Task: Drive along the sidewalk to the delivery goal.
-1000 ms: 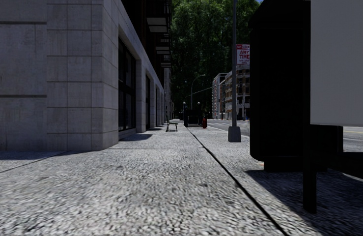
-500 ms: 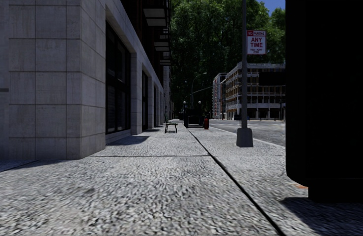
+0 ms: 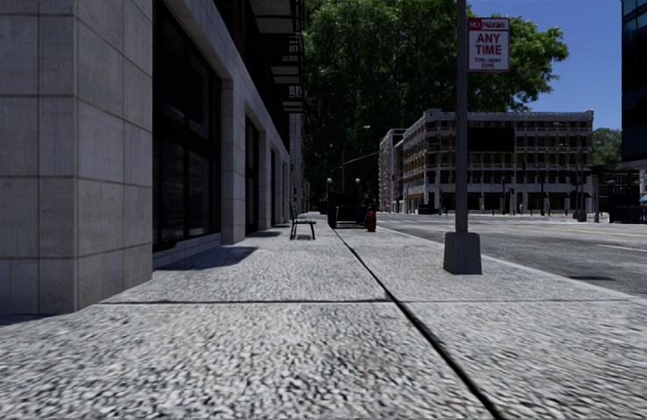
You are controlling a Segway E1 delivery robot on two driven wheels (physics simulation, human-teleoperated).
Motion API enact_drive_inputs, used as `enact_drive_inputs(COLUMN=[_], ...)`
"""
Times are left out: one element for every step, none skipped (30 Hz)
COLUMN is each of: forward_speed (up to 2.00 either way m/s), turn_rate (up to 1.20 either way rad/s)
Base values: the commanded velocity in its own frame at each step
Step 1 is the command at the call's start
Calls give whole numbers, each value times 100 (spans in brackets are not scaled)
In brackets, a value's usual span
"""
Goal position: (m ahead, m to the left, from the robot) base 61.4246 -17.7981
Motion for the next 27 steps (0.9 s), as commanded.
enact_drive_inputs(forward_speed=[200,200,200,200,200,200,200,200,200,200,200,200,200,200,200,200,200,200,200,200,200,200,200,200,200,200,200], turn_rate=[0,0,0,0,-12,-42,-57,-72,-83,-86,-87,-87,-9,-1,0,0,0,0,0,0,0,0,0,0,0,0,0])
